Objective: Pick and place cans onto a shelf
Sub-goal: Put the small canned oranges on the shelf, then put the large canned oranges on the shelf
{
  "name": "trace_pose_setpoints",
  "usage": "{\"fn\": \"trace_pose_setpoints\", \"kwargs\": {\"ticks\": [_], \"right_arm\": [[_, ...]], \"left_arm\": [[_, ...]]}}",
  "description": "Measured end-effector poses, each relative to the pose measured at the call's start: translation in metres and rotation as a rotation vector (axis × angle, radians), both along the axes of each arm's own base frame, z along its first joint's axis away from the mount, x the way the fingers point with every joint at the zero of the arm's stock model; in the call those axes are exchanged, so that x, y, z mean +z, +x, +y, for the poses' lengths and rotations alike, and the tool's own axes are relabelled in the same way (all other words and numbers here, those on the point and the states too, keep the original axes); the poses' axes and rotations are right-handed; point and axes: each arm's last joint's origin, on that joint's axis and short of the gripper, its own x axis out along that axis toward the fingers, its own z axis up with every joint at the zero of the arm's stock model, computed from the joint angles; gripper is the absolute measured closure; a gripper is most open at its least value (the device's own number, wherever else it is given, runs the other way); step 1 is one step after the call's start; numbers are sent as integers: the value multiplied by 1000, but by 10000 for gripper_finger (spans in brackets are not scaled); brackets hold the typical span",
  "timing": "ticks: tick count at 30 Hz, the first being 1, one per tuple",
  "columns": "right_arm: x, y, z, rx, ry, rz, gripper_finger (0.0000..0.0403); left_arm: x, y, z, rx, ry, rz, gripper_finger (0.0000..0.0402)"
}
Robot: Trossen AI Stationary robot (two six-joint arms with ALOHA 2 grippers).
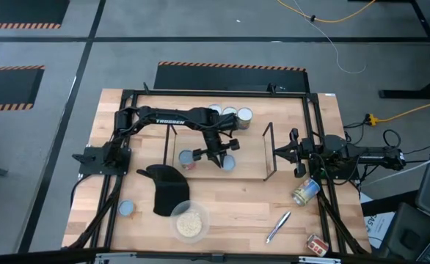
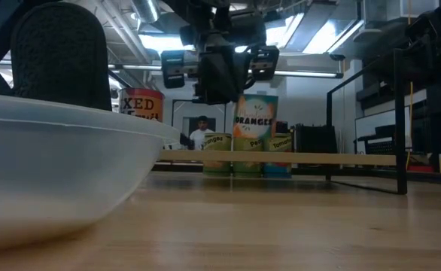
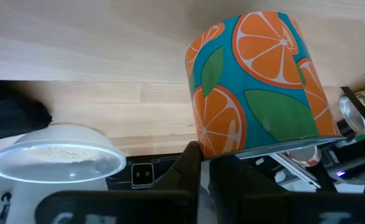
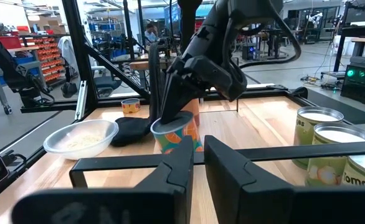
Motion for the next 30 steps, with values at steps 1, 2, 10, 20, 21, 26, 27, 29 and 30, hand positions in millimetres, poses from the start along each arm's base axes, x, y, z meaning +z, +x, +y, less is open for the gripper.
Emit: {"fn": "trace_pose_setpoints", "kwargs": {"ticks": [1,2,10,20,21,26,27,29,30], "right_arm": [[0,0,0,0,0,0,357],[0,0,0,0,0,0,357],[0,0,0,0,0,0,357],[0,0,0,0,0,0,357],[0,0,0,0,0,0,357],[0,0,0,0,0,0,357],[0,0,0,0,0,0,357],[0,0,0,0,0,0,357],[0,0,0,0,0,0,357]], "left_arm": [[0,0,0,0,0,1,388],[-1,-1,0,0,0,4,388],[-11,-4,0,1,-5,33,381],[-11,-2,0,3,6,2,348],[-11,-2,0,3,7,2,346],[-11,-1,1,12,35,5,338],[-11,-1,1,12,42,1,337],[-11,0,3,-16,60,-38,336],[-10,0,4,-29,60,-52,336]]}}
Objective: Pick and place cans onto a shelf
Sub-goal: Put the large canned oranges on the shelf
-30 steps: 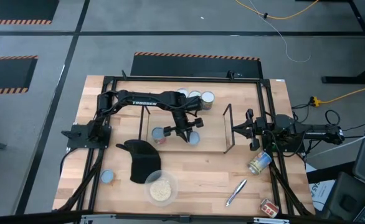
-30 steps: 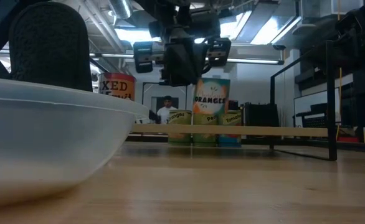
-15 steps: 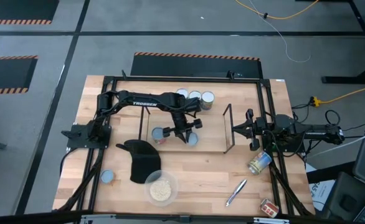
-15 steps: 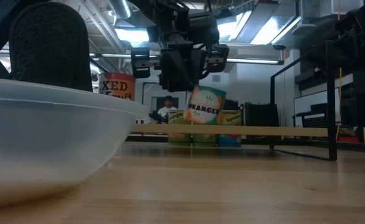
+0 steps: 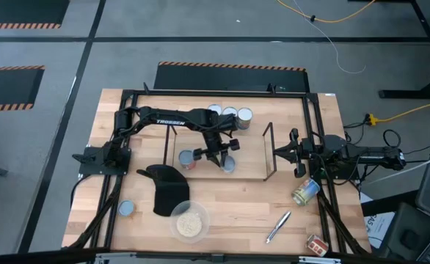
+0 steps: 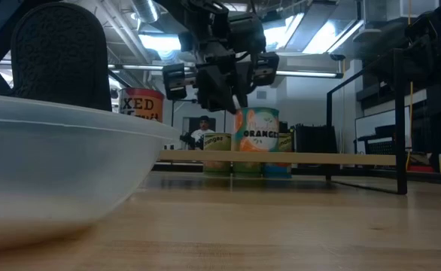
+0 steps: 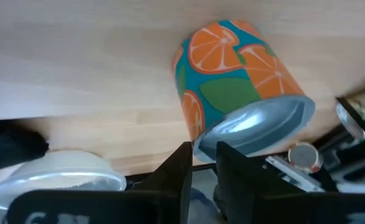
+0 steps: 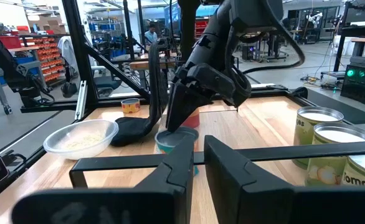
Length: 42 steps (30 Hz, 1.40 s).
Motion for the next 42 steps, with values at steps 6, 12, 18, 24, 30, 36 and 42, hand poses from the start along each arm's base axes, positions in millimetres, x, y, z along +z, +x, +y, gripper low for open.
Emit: {"fn": "trace_pose_setpoints", "kwargs": {"ticks": [6,12,18,24,30,36,42], "right_arm": [[0,0,0,0,0,0,357],[0,0,0,0,0,0,357],[0,0,0,0,0,1,357],[0,0,0,0,0,0,357],[0,0,0,0,0,-1,357],[0,0,0,0,2,-5,357],[4,0,0,-2,12,-46,341]], "left_arm": [[12,-2,-2,-44,10,-63,335],[42,-3,-3,-70,90,-170,335],[82,-22,-9,-139,281,-302,335],[142,-58,-33,-281,667,-508,335],[198,-111,-75,-444,1013,-675,335],[222,-167,-119,-587,1290,-653,335],[214,-196,-158,-704,1405,-557,335]]}}
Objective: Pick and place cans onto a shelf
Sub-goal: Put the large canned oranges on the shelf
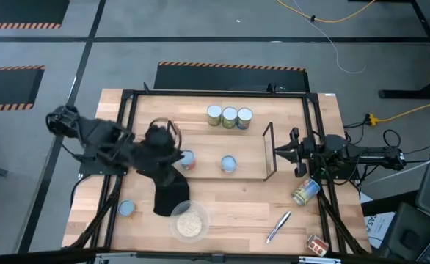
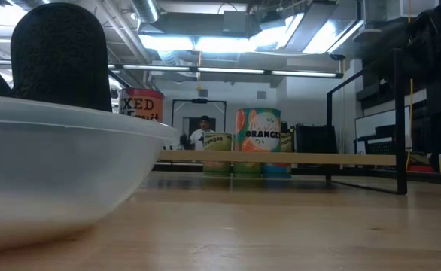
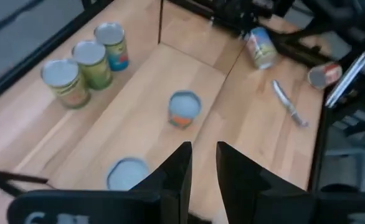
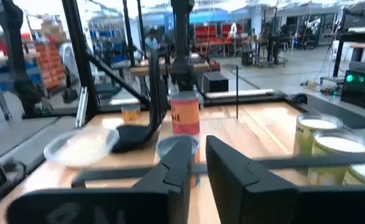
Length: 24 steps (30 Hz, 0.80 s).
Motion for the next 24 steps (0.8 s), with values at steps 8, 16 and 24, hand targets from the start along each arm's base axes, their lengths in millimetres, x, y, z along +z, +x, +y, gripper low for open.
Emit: {"fn": "trace_pose_setpoints", "kwargs": {"ticks": [8,16,24], "right_arm": [[10,-1,0,1,74,-104,266],[57,-14,0,8,61,-202,258],[114,-10,-5,-179,21,-97,257]], "left_arm": [[-43,-8,-41,-47,61,15,335],[-111,-5,-71,-109,31,-15,335],[-160,4,-75,-136,15,-136,335]]}}
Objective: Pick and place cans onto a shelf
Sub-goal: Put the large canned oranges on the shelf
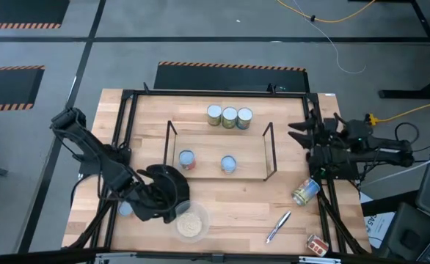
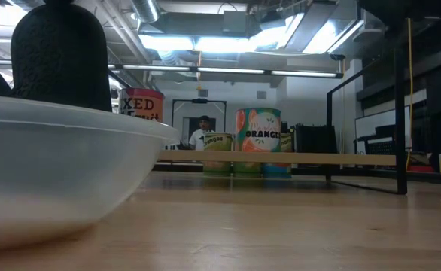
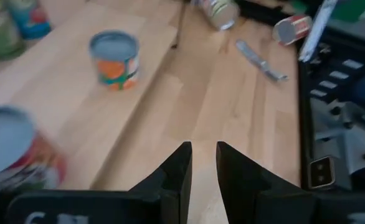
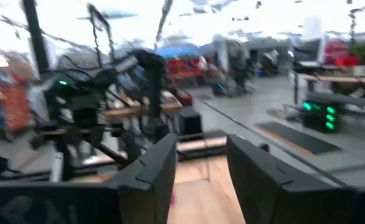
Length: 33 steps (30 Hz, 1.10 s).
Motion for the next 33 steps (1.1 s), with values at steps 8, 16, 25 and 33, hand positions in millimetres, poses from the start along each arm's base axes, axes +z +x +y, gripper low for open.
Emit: {"fn": "trace_pose_setpoints", "kwargs": {"ticks": [8,16,25,33], "right_arm": [[34,67,-13,-126,-23,215,257],[45,149,-50,-156,-52,426,257],[22,227,-98,-97,-33,579,257],[-24,273,-124,-100,-26,717,257]], "left_arm": [[-10,17,9,-105,45,-153,335],[-2,30,18,-201,92,-217,335],[-1,31,19,-224,91,-215,335],[-1,30,18,-229,90,-216,335]]}}
